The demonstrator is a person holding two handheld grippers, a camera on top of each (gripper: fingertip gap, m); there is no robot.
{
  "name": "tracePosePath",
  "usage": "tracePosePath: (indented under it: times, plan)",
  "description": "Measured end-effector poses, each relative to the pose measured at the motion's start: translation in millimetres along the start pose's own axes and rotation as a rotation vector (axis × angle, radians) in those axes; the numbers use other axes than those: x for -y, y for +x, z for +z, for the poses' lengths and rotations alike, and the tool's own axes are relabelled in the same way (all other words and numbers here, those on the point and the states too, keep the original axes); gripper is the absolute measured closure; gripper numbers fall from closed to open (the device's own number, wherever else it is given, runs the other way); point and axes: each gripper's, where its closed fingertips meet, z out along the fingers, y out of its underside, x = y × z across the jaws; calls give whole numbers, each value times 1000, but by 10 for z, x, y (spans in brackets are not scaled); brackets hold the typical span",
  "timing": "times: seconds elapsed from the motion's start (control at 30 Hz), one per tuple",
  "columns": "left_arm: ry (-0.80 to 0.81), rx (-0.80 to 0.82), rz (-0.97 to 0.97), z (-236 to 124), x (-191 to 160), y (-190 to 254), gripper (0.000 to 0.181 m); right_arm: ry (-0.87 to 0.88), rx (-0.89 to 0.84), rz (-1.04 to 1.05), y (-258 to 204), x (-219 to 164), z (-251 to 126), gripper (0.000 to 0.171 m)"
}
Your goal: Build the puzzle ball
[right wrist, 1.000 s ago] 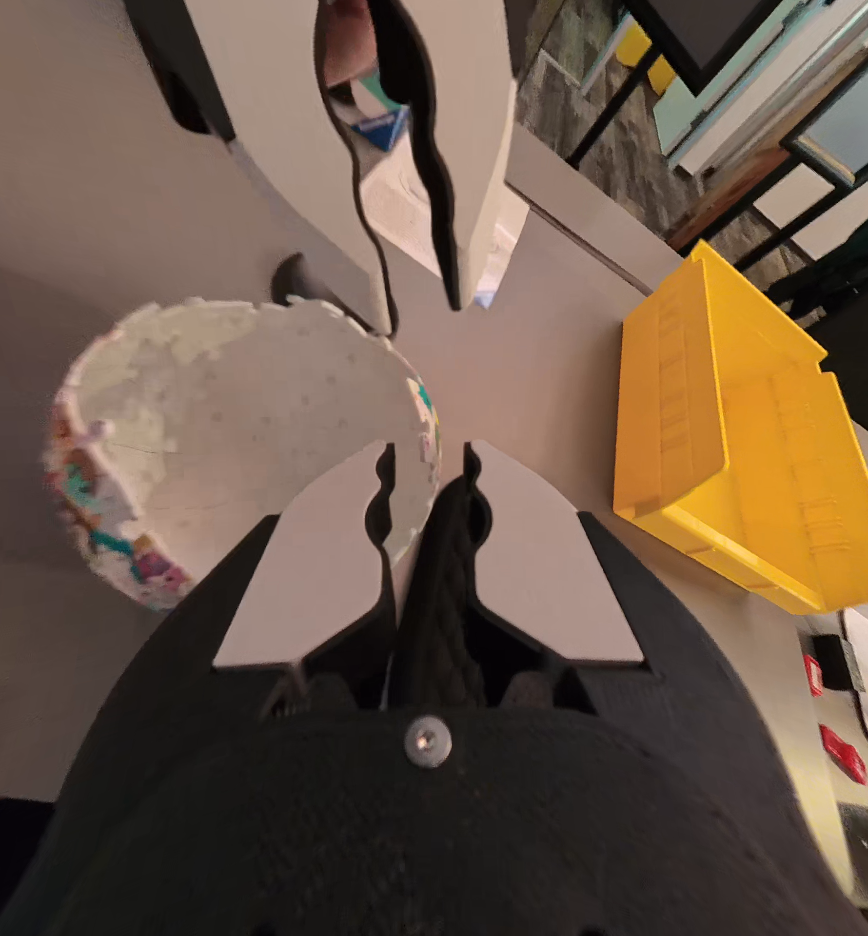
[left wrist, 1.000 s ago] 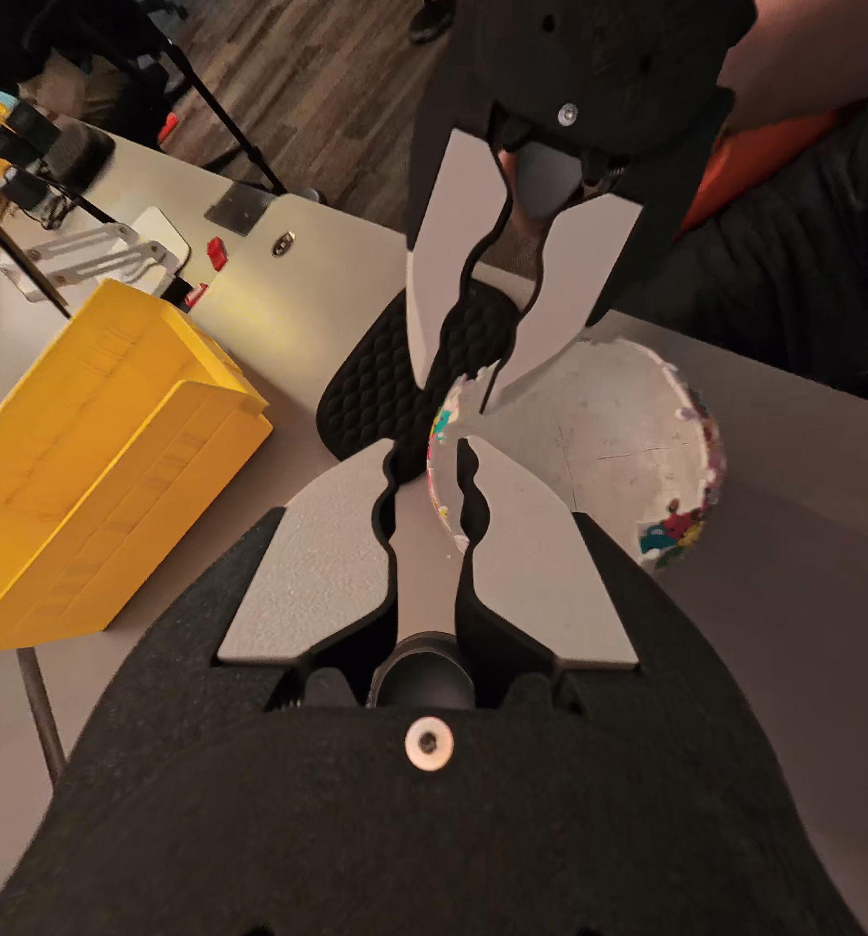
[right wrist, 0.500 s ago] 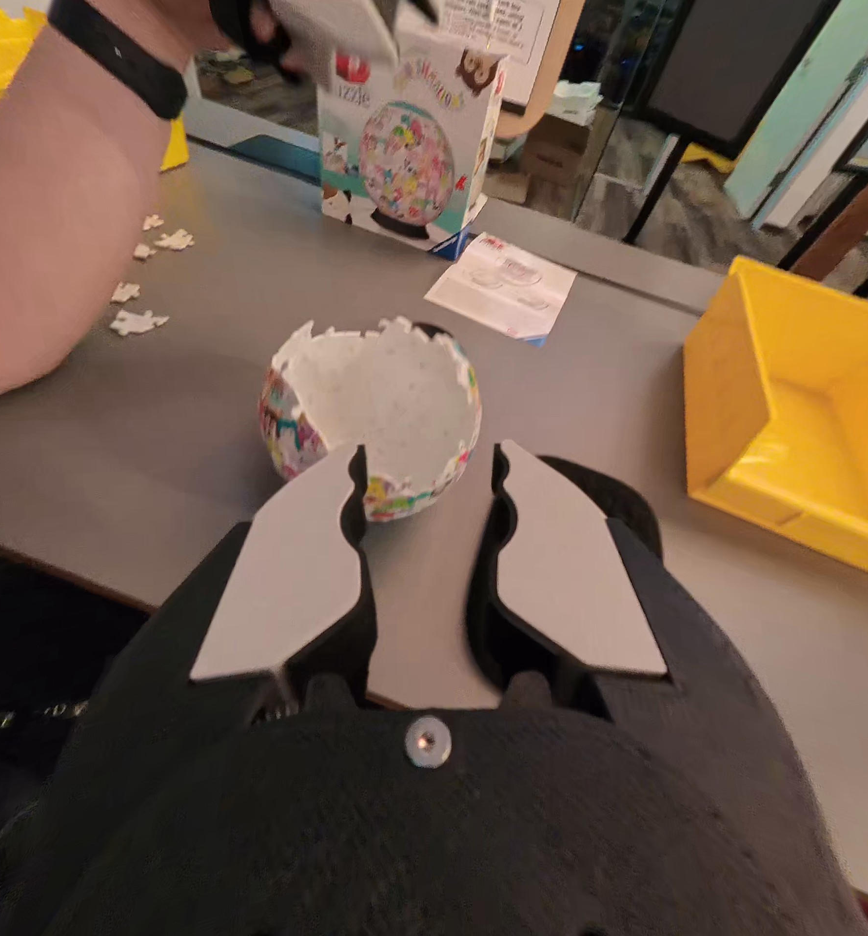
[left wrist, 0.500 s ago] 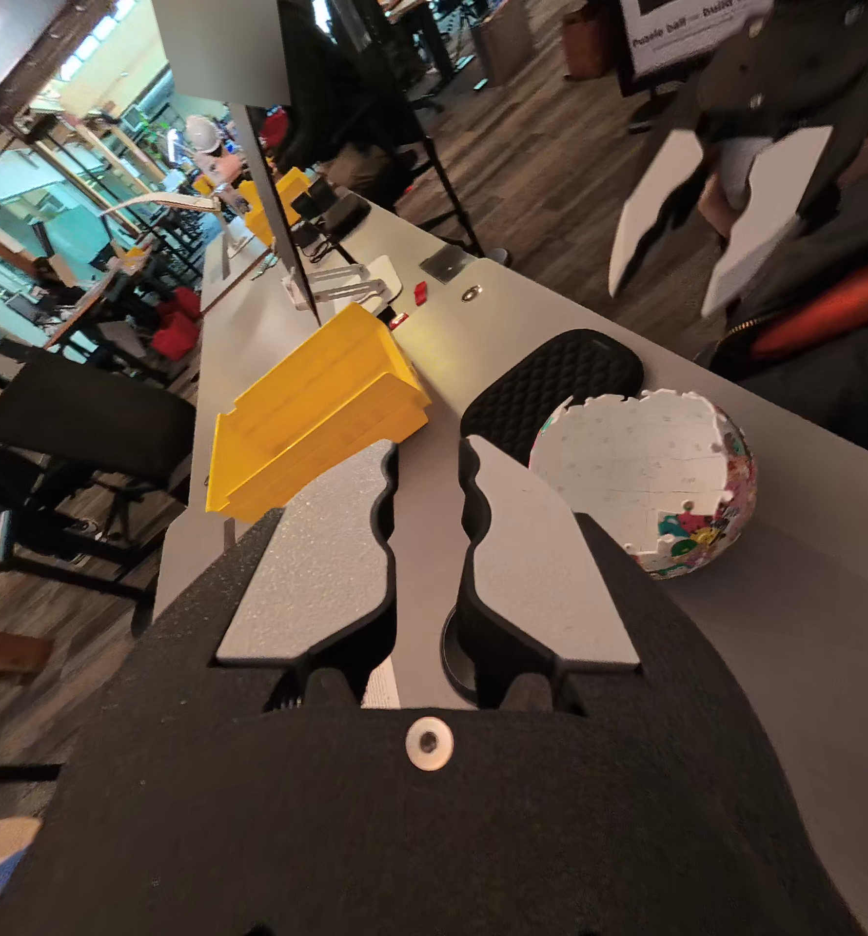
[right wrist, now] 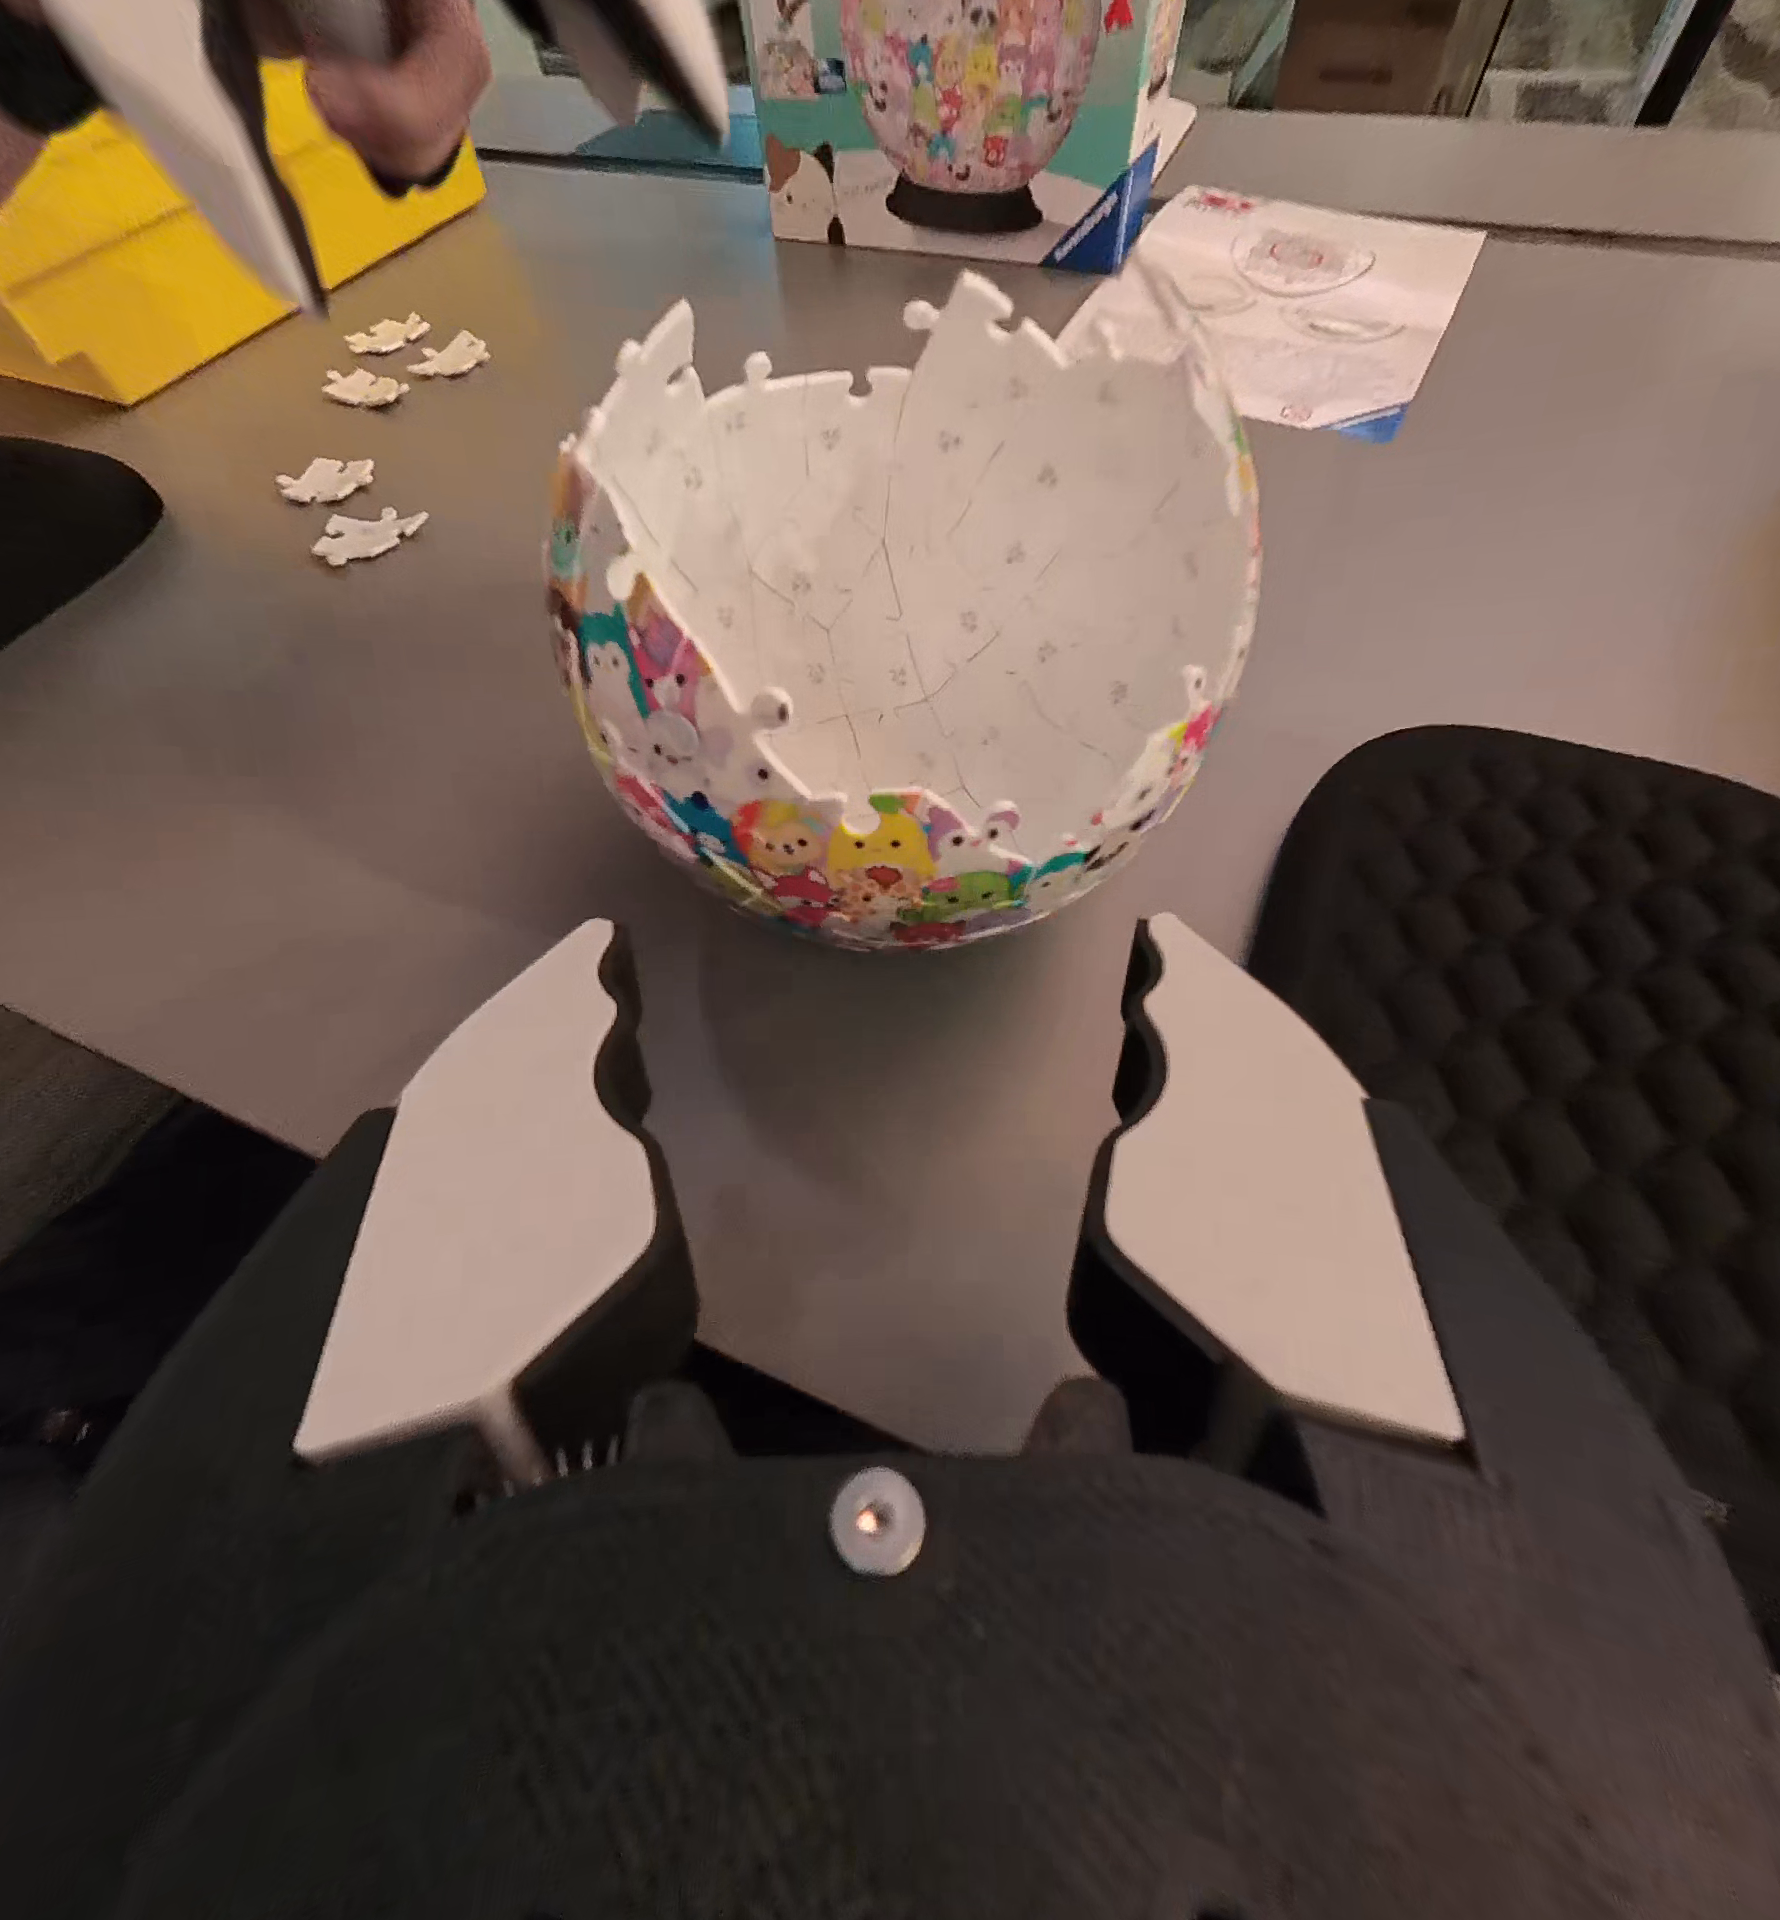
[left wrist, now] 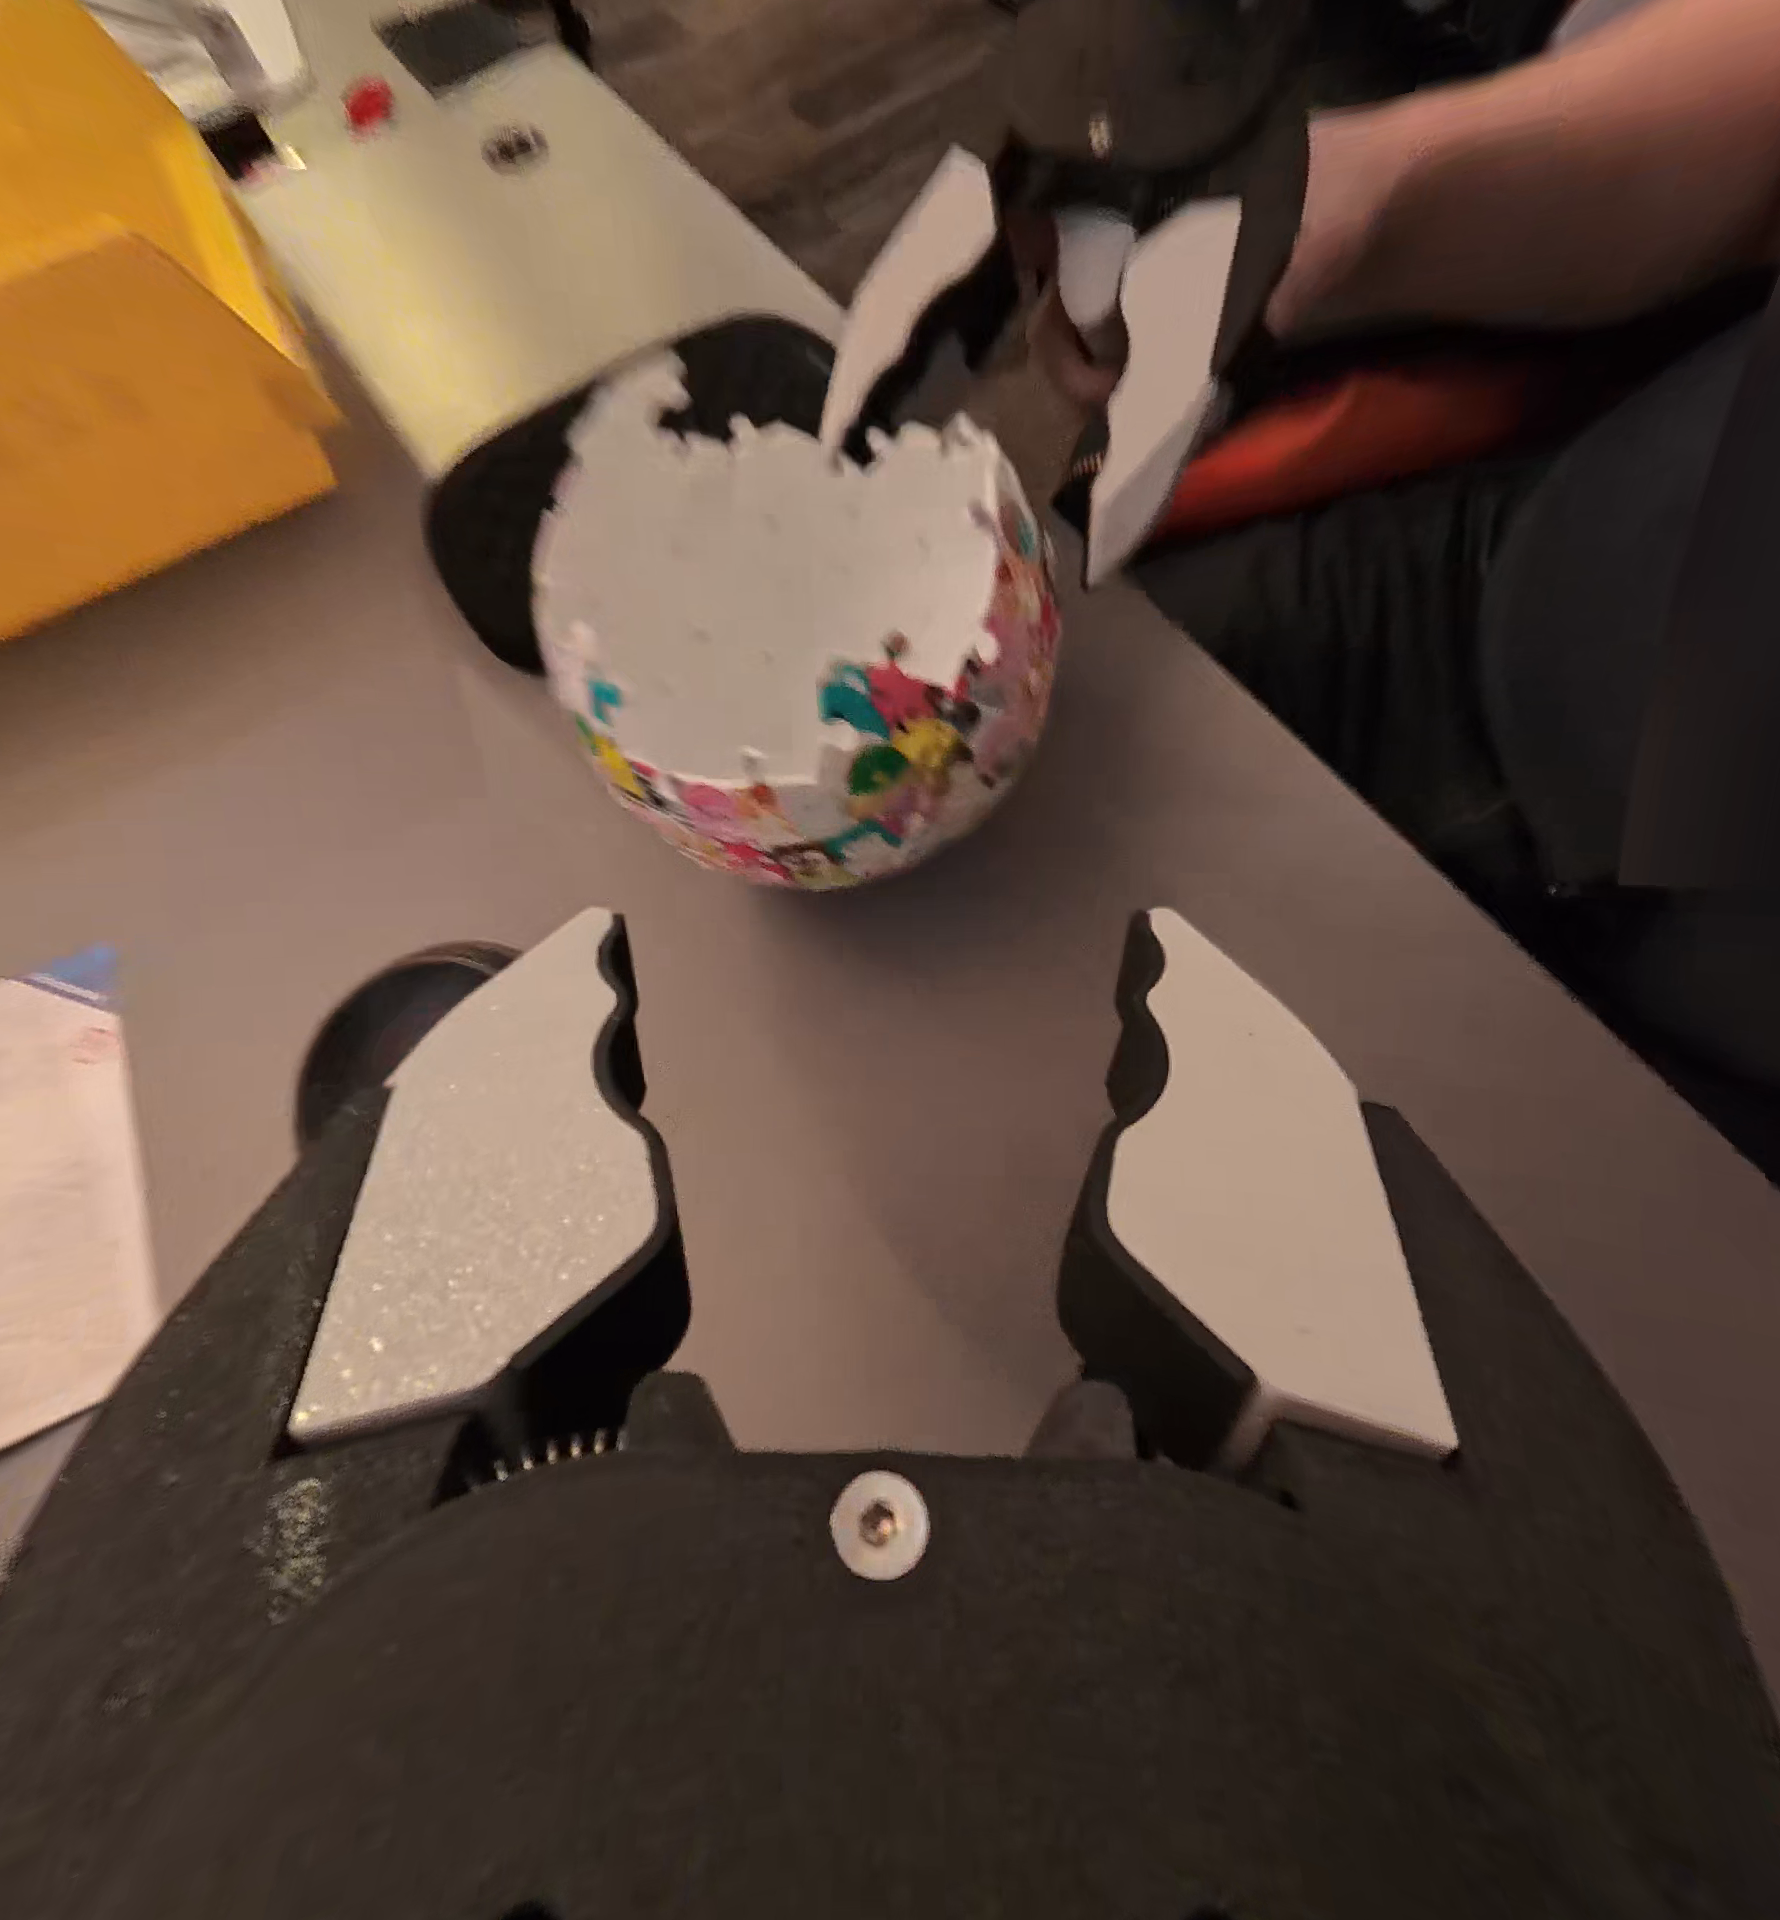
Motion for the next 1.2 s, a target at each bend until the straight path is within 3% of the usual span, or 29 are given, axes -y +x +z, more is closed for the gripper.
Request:
tracePosePath:
  times: [0.13, 0.33, 0.97, 1.2]
  plan:
    - [-64, -33, -35, 374, -260, 85, 84, -59, 32, 35, -34, -101, 107, 81]
    - [1, -38, -77, 596, -290, -101, 82, -95, 41, 0, -16, -120, 156, 89]
    - [49, -58, -47, 689, -308, -155, 75, -140, -1, -28, 222, -148, 75, 97]
    - [64, -62, -26, 771, -257, -134, 60, -107, 33, -60, 9, -63, 145, 82]
